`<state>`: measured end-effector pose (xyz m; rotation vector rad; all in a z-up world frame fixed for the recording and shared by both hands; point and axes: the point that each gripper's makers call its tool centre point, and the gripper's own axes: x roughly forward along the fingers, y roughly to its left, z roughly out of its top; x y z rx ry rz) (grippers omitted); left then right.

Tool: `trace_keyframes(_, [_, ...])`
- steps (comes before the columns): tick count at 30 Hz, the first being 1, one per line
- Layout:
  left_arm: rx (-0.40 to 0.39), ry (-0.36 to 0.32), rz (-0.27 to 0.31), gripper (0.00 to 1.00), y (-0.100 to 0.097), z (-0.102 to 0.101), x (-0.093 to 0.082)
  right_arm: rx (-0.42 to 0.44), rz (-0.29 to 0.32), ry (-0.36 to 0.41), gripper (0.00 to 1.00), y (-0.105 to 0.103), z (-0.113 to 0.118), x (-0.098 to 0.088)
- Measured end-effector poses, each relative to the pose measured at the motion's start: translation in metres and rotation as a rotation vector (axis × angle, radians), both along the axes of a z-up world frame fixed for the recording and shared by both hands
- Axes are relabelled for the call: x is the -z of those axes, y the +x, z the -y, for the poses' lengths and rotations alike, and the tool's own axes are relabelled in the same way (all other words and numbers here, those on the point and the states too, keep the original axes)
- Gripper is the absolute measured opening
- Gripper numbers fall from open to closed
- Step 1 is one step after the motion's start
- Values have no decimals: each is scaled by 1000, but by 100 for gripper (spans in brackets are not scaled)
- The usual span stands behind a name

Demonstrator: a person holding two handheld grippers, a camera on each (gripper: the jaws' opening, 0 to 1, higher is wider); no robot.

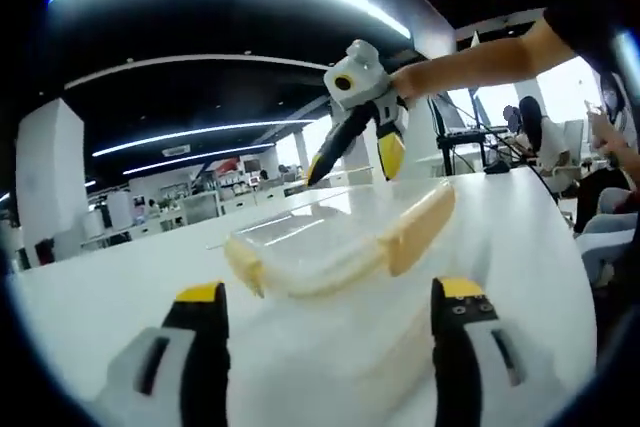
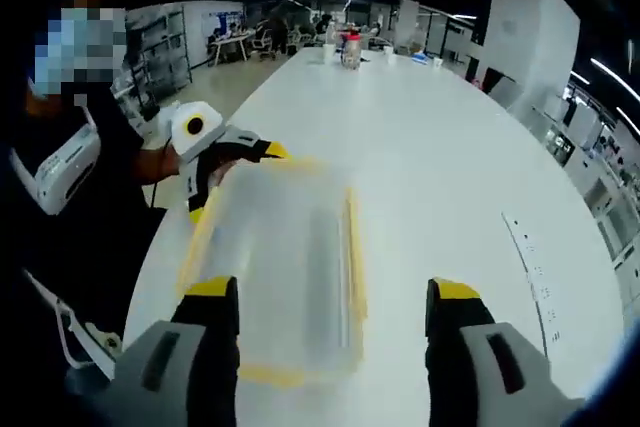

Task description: Snap each plastic latch of the storage box into its locked position after aligning the lid with the box until every specified latch is closed and the lid sits flush.

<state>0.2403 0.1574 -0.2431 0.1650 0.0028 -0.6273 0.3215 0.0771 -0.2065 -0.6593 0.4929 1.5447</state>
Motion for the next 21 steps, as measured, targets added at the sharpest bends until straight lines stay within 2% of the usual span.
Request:
trace_keyframes(3, [3, -33, -23, 88, 0, -3, -1, 49, 29, 59, 81, -3, -4, -2])
trace_keyframes(7, [24, -118, -63, 99, -1, -7, -5, 114, 66, 170, 97, -8, -11, -11])
trace_keyframes(10, [39, -164, -71, 99, -4, -10, -10, 185, 113, 236, 98, -6, -10, -21])
trace_keyframes(12, [53, -202, -80, 99, -7, -10, -14, 228, 193, 253, 97, -1, -6, -25])
trace_keyframes(16, [59, -248, -100, 100, -11, -13, -18, 324, 216, 366, 100, -1, -1, -40])
trace_keyframes(19, [48, -255, -101, 100, -13, -16, -20, 441, 214, 376, 100, 7, 13, -39])
trace_keyframes(21, [42, -258, -84, 99, -14, -19, -25, 483, 210, 427, 100, 9, 18, -45])
